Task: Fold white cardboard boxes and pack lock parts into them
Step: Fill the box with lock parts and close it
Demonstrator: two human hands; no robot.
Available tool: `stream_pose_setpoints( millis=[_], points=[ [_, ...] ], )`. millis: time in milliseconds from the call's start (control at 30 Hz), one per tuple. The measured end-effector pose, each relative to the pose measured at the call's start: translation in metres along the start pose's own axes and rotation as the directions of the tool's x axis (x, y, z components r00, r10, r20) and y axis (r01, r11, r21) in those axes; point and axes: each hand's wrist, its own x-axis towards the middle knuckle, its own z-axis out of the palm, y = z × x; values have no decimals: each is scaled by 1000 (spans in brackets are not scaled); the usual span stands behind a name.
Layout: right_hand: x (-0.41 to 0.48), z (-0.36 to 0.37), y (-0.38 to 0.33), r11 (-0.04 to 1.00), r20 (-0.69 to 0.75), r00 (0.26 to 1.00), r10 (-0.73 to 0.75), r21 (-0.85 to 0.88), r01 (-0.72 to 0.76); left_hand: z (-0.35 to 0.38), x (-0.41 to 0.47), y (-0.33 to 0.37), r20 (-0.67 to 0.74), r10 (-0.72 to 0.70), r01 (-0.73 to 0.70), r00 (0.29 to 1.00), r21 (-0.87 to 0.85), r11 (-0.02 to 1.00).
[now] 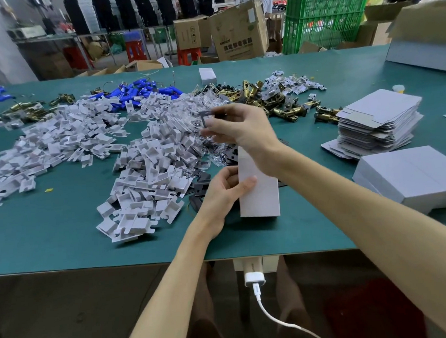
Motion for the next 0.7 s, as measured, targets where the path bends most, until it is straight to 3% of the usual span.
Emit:
stream_pose_setpoints(
  millis=[200,300,433,700],
  points=[
    [-10,-43,-14,948,30,984,-176,-264,178,1,-1,2,40,4,-4,999,-9,1000],
    [-11,-60,-17,881,-45,982,-185,-451,145,1,-1,2,61,26,-25,998,-9,1000],
    [-13,-74,-23,740,-67,984,-163,-668,77,0,-1,2,82,52,-52,995,-7,999],
    [-26,-69,-35,379,169,977,-129,-902,206,1,-3,3,80,71,-69,994,-33,997]
  ],
)
